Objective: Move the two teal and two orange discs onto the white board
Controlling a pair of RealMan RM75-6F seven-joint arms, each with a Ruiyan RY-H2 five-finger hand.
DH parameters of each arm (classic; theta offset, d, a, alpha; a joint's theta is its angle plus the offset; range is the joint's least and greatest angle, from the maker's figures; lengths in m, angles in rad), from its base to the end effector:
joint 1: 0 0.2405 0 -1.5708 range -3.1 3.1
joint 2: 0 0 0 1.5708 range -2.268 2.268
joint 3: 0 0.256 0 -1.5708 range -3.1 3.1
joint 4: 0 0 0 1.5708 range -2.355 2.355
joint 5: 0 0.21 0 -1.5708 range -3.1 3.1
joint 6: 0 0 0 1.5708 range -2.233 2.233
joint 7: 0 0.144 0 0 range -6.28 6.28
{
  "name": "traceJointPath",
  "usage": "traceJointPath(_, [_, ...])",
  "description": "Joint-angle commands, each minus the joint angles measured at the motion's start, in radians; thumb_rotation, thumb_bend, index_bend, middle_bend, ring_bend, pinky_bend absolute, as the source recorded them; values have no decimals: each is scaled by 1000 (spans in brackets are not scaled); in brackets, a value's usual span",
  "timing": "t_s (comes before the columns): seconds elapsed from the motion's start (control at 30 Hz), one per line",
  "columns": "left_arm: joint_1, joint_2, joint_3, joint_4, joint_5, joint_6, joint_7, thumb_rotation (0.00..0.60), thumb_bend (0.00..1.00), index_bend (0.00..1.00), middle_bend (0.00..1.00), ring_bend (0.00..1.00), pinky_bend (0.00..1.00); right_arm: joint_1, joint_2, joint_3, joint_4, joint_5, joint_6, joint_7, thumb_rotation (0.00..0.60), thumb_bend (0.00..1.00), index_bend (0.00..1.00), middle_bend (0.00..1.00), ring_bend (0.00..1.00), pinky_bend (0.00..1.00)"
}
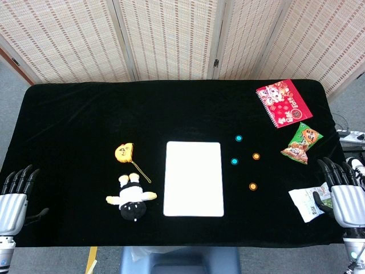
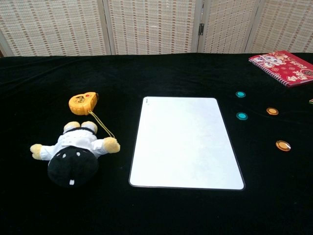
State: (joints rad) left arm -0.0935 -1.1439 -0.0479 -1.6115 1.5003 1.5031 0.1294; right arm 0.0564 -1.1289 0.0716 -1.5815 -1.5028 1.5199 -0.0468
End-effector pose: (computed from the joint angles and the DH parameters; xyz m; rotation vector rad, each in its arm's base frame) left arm -0.3065 0.1831 0.1532 -1.4139 -0.8066 -0.8444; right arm -0.3170 -0.1768 0.1664 1.3578 -0.8271 0.8723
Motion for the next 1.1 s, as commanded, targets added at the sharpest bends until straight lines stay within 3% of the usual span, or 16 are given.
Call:
traceJointPath(0.03, [-3, -2, -1, 1, -1, -4, 2, 600, 128, 0, 0, 7, 0, 1, 1, -1, -2, 1, -3, -3, 600, 301, 0, 57, 110, 4])
traceJointPath(0.57, [-3, -5, -5, -2, 1, 5, 2, 600, 128, 0, 0, 7, 0, 39, 24, 4, -47, -12, -57, -21, 600, 301, 8, 69, 113, 17])
traceJointPath(0.83, [-1, 2, -8, -19, 4, 14, 6, 600, 128, 0, 0, 7, 0, 194, 35, 94, -58, 110, -276, -46, 600, 301, 74, 69, 112, 25])
traceJointPath(1.1, [5, 18, -8, -49, 3, 23, 25, 600, 128, 0, 0, 7, 0, 410, -33, 187, 19, 298, -545, -142, 600, 301, 167, 74, 70, 27])
